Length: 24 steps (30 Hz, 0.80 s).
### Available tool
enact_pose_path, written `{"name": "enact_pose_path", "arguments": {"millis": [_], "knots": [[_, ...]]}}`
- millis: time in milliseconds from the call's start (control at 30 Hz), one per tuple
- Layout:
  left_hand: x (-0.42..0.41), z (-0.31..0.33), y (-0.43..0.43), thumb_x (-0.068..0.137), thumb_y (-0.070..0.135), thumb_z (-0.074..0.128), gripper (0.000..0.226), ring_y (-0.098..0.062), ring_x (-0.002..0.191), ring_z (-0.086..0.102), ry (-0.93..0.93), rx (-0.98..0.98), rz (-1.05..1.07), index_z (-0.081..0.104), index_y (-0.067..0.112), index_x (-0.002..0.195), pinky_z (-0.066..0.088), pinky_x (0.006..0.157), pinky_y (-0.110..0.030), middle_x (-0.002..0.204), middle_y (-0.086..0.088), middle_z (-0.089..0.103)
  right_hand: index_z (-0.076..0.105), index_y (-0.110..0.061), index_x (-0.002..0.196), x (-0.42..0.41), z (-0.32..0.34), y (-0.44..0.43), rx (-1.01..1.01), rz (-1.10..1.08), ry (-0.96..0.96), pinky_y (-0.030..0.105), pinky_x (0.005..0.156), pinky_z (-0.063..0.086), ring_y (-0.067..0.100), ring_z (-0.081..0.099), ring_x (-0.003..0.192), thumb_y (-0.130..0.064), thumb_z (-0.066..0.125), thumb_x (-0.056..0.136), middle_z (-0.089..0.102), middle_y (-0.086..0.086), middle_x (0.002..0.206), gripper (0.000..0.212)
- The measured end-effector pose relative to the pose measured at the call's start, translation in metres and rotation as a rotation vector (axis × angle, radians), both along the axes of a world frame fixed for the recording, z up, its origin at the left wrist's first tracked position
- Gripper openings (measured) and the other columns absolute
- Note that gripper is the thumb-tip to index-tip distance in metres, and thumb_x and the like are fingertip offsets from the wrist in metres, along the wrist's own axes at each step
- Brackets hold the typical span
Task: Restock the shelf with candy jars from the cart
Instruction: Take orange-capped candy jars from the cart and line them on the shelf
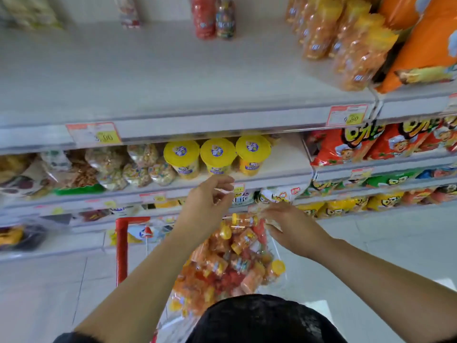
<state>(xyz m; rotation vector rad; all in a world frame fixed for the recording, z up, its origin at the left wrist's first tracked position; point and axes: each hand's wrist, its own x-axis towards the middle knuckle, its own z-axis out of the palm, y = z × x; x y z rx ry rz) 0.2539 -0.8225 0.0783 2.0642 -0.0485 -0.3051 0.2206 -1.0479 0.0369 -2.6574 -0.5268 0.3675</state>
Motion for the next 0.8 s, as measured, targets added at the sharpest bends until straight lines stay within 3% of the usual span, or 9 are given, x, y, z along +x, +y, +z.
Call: {"name": "enact_pose_path", "arguments": {"millis": [133, 200, 267, 333, 400, 433, 533, 700, 800], "knots": [[-0.038, -0.066, 0.029, 0.096, 0.028, 0.061, 0.021, -0.003, 0.083, 0.066, 0.131, 0.093, 0.066, 0.06, 0.037, 0.115, 0.055, 0.068, -0.025, 0.101, 0.023, 0.066, 0.065, -0.026, 0.12, -0.011, -0.054, 0.014, -0.047, -0.008, 0.194, 0.035, 0.084, 0.049, 0.017, 0.057, 0.107, -0.025, 0.053, 0.099, 0.062, -0.005, 0.117, 0.024], [-0.055, -0.101, 0.042, 0.094, 0.026, 0.064, 0.02, -0.003, 0.081, 0.066, 0.189, 0.124, 0.153, 0.06, 0.039, 0.109, 0.056, 0.067, -0.029, 0.099, 0.023, 0.065, 0.065, -0.029, 0.117, -0.011, -0.08, 0.017, -0.035, -0.008, 0.251, 0.025, 0.076, 0.048, 0.008, 0.059, 0.1, -0.024, 0.054, 0.097, 0.061, -0.013, 0.108, 0.023], [-0.07, -0.134, 0.054, 0.093, 0.021, 0.065, 0.023, -0.006, 0.084, 0.065, 0.259, 0.151, 0.257, 0.063, 0.034, 0.112, 0.053, 0.06, -0.029, 0.098, 0.022, 0.063, 0.065, -0.029, 0.118, -0.007, -0.103, 0.019, -0.035, -0.011, 0.274, 0.011, 0.065, 0.037, -0.009, 0.05, 0.083, -0.021, 0.055, 0.096, 0.052, -0.026, 0.095, 0.025], [-0.084, -0.166, 0.063, 0.091, 0.02, 0.067, 0.03, -0.011, 0.094, 0.064, 0.31, 0.2, 0.32, 0.063, 0.027, 0.12, 0.05, 0.068, -0.028, 0.101, 0.018, 0.062, 0.064, -0.027, 0.121, -0.002, -0.124, 0.022, -0.048, -0.017, 0.304, 0.009, 0.06, 0.032, -0.013, 0.043, 0.073, -0.02, 0.057, 0.096, 0.047, -0.027, 0.092, 0.027], [-0.093, -0.193, 0.066, 0.089, 0.021, 0.069, 0.039, -0.018, 0.101, 0.061, 0.33, 0.263, 0.358, 0.06, 0.026, 0.126, 0.049, 0.079, -0.032, 0.111, 0.01, 0.062, 0.061, -0.028, 0.127, 0.004, -0.145, 0.024, -0.051, -0.034, 0.322, 0.013, 0.068, 0.038, -0.006, 0.05, 0.081, -0.023, 0.059, 0.094, 0.056, -0.017, 0.115, 0.033], [-0.096, -0.206, 0.067, 0.087, 0.021, 0.07, 0.043, -0.022, 0.103, 0.06, 0.327, 0.3, 0.371, 0.058, 0.026, 0.129, 0.049, 0.084, -0.035, 0.117, 0.005, 0.061, 0.059, -0.029, 0.131, 0.008, -0.156, 0.025, -0.061, -0.056, 0.33, 0.022, 0.076, 0.045, 0.002, 0.055, 0.094, -0.025, 0.06, 0.094, 0.055, -0.009, 0.128, 0.037], [-0.096, -0.23, 0.06, 0.085, 0.028, 0.068, 0.054, -0.033, 0.116, 0.053, 0.272, 0.459, 0.385, 0.05, 0.026, 0.136, 0.047, 0.097, -0.048, 0.135, -0.004, 0.05, 0.049, -0.025, 0.141, 0.019, -0.185, 0.026, -0.107, -0.099, 0.27, 0.037, 0.104, 0.043, 0.02, 0.04, 0.132, -0.029, 0.065, 0.093, 0.043, 0.0, 0.143, 0.051], [-0.088, -0.25, 0.051, 0.087, 0.06, 0.057, 0.057, -0.032, 0.132, 0.039, 0.085, 0.626, 0.393, 0.043, 0.031, 0.134, 0.037, 0.107, -0.054, 0.145, 0.003, 0.035, 0.033, -0.017, 0.15, 0.04, -0.224, 0.028, -0.189, -0.145, 0.16, 0.046, 0.113, 0.035, 0.03, 0.032, 0.14, -0.027, 0.075, 0.083, 0.035, 0.009, 0.152, 0.08], [-0.084, -0.261, 0.05, 0.087, 0.063, 0.058, 0.061, -0.03, 0.135, 0.04, 0.011, 0.658, 0.399, 0.041, 0.027, 0.133, 0.033, 0.109, -0.055, 0.145, 0.003, 0.038, 0.022, -0.016, 0.154, 0.046, -0.239, 0.031, -0.227, -0.165, 0.174, 0.047, 0.114, 0.034, 0.032, 0.028, 0.143, -0.028, 0.074, 0.085, 0.032, 0.01, 0.155, 0.088]]}}
